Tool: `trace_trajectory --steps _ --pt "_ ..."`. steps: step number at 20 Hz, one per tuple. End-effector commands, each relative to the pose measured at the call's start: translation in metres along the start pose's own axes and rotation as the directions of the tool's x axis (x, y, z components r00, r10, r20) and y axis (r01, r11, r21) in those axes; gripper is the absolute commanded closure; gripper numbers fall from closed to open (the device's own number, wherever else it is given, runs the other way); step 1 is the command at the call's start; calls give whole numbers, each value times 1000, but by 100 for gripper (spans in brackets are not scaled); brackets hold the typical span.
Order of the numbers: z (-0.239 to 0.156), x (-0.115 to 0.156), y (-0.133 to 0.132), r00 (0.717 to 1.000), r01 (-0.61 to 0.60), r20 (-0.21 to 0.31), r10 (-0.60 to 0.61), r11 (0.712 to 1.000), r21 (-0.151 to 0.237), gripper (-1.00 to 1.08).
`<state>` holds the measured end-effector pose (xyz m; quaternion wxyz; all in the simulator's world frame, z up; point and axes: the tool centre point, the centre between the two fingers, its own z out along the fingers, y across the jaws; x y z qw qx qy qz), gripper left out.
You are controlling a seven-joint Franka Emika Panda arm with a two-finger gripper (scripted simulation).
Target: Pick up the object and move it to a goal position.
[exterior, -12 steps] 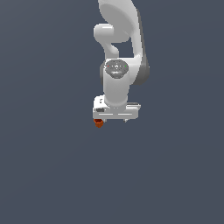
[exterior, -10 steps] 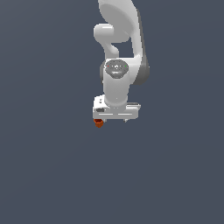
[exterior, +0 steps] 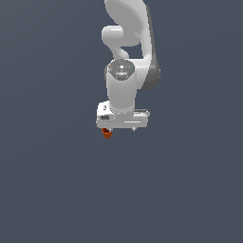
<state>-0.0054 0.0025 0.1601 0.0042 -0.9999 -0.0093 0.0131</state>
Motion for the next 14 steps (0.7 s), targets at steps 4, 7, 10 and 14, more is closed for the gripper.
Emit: trace_trajectory --steps 4,7,10,14 --pt "2 -1 2 1000 -11 0 11 1000 0 -92" --pt "7 -5 7 999 -41 -2 41 999 1 -92" --pt "15 -11 15 996 -89 -4 89 996 2 -92" --pt "30 -23 31 983 -182 -9 182 983 3 -92"
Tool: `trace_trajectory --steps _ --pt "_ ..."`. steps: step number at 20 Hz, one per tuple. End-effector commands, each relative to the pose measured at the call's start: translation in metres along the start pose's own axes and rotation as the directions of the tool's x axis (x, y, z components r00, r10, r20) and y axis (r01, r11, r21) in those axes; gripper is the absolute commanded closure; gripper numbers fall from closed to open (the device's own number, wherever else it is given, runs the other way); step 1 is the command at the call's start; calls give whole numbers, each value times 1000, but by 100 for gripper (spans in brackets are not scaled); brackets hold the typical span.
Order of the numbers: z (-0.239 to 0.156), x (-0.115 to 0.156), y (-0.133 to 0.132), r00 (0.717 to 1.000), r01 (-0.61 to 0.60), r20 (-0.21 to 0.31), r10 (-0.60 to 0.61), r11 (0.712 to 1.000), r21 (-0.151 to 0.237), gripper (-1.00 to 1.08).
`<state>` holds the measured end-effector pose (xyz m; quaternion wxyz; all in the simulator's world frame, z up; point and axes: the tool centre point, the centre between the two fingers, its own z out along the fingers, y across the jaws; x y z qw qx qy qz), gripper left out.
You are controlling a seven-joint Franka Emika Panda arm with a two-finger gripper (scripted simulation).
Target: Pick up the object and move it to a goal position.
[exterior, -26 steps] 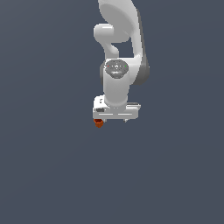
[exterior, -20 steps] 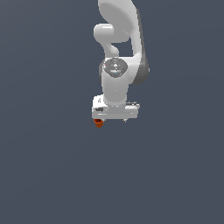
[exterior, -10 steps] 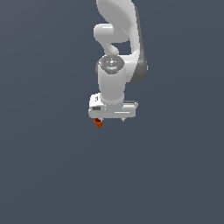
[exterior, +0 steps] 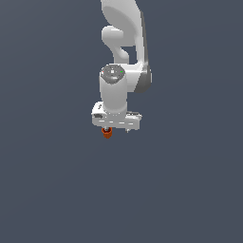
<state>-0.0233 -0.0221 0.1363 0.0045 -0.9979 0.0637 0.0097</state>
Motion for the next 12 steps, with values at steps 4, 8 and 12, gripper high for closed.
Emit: trace_trajectory --steps 4,8,12 --pt "24 -18 29 987 -159 -9 159 987 0 -92" --pt "37 -31 47 967 -255 -15 255 967 0 -92" --pt "45 -40 59 949 -315 -19 315 949 0 -92"
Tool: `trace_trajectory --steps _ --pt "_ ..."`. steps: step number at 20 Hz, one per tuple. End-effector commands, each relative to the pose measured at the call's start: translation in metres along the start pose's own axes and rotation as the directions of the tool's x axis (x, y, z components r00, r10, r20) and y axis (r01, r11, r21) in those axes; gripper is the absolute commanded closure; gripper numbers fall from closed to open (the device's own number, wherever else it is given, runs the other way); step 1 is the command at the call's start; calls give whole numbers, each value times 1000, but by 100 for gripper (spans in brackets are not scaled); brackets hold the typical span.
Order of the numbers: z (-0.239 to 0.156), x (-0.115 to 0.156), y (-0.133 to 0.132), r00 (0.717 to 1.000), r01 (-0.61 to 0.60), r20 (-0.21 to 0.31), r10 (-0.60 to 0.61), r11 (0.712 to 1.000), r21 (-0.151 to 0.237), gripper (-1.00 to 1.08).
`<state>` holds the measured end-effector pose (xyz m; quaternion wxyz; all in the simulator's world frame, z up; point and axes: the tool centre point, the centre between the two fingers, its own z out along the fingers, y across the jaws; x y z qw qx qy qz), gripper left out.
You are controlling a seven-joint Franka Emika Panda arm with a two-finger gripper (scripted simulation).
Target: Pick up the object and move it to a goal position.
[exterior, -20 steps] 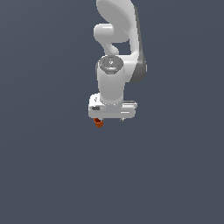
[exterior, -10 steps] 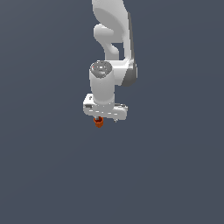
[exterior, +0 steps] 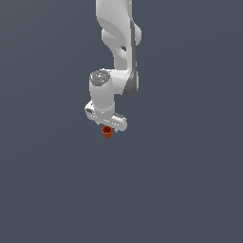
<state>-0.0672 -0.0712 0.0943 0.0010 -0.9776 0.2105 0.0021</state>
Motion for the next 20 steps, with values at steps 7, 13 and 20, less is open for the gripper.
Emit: trace_trajectory --steps 7,13,20 --pt "6 -4 10 999 -45 -3 45 999 -1 -92" --pt "22 -5 10 999 -48 -4 48 999 -1 -92" --pt "52 -5 11 999 -51 -4 51 999 -1 -92"
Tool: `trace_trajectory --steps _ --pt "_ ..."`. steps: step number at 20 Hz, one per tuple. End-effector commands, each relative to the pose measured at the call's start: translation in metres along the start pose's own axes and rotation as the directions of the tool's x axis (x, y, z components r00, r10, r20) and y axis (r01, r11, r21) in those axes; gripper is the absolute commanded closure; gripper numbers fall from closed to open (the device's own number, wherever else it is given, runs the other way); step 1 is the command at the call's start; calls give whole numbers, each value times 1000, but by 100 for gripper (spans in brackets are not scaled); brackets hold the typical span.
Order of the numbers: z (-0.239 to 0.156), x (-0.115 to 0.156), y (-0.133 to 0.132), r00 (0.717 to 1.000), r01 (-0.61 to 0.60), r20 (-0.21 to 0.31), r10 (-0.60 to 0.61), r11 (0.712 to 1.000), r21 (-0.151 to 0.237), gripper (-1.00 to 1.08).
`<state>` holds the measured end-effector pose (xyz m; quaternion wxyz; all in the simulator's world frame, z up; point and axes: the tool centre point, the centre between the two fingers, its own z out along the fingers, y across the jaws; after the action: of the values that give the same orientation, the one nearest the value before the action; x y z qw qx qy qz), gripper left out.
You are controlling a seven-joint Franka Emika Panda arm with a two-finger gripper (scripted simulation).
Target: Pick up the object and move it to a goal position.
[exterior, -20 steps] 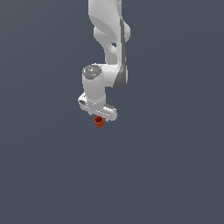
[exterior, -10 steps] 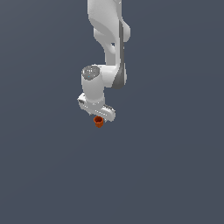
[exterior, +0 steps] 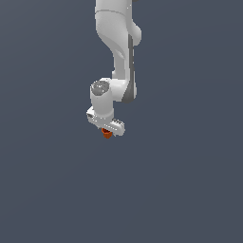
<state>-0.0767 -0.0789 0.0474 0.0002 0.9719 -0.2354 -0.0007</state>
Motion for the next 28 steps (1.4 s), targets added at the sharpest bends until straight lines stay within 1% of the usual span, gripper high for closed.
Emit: trace_trajectory --steps 1,4,5,16,19,24,28 --pt "7 0 0 1000 0 -1 0 1000 0 -92" --pt "9 1 0 1000 -1 -1 1 1000 1 -92" --pt "9 1 0 1000 -1 -1 1 1000 1 108" --pt "9 1 -1 1000 -1 -2 1 1000 1 108" --pt "8 -1 -6 1000 -1 -2 1 1000 1 108" --pt "6 -9 -27 1000 -1 -2 1 1000 1 108" --pt "4 -19 -56 1000 -1 -2 1 1000 1 108"
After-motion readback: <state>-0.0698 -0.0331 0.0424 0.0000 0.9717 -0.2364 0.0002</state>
